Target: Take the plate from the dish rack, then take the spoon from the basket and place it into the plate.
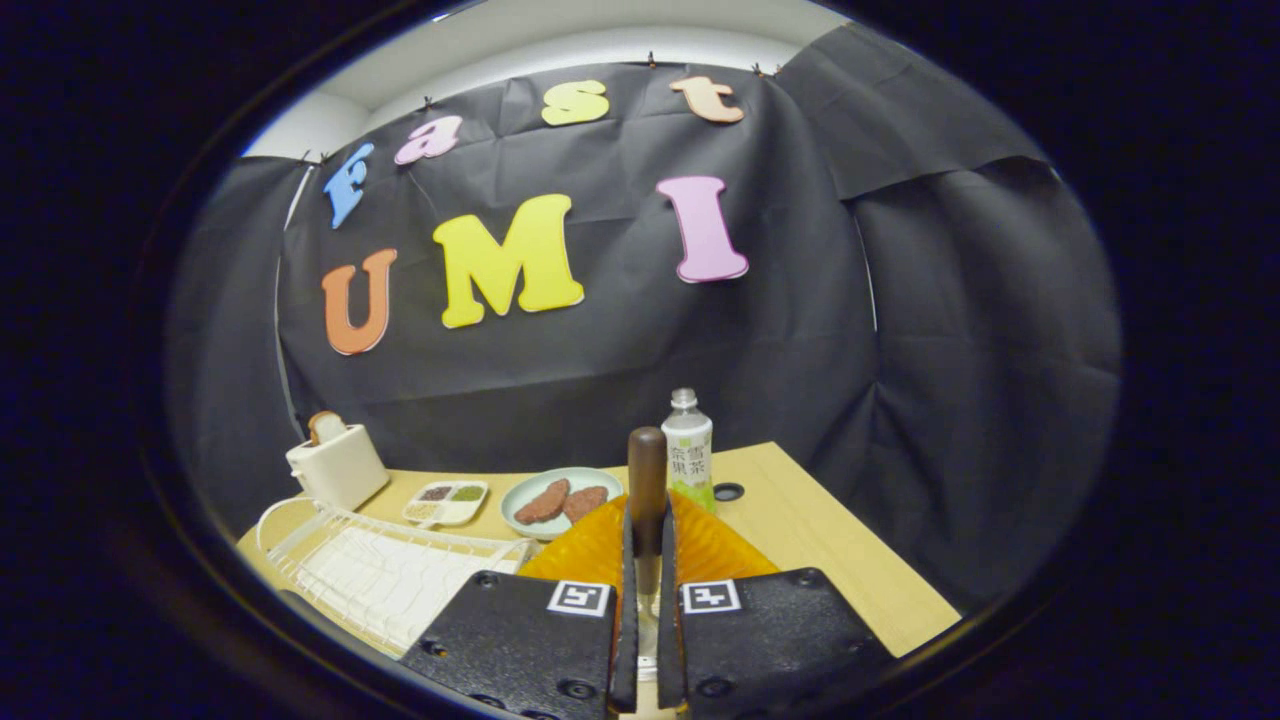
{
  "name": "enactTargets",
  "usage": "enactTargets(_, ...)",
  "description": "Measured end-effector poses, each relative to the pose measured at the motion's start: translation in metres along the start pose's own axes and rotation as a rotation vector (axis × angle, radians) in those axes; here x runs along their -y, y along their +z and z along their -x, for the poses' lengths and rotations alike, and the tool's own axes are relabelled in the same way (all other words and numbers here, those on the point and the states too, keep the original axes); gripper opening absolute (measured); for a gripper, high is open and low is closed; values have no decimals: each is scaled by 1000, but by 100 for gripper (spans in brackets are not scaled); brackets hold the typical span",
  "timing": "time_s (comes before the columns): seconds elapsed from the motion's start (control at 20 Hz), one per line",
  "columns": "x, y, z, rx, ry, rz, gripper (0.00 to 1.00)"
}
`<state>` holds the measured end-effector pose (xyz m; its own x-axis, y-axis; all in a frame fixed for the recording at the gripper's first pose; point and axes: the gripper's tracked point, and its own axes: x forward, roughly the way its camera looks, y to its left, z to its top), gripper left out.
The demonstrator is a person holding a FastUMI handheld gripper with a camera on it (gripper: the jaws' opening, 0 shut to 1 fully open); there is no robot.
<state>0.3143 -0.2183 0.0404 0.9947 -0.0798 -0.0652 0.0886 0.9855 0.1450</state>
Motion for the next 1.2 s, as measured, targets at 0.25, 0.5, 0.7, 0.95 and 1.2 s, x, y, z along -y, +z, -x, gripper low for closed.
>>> enactTargets(0.25, -17, 13, 62, 32, -14, 25, 13)
enactTargets(0.5, -54, -5, 123, 17, 16, 31, 13)
enactTargets(0.7, -94, -43, 159, 11, 36, 59, 13)
enactTargets(0.95, -148, -99, 188, -27, 90, 47, 13)
enactTargets(1.2, -172, -144, 185, -59, 73, 74, 13)
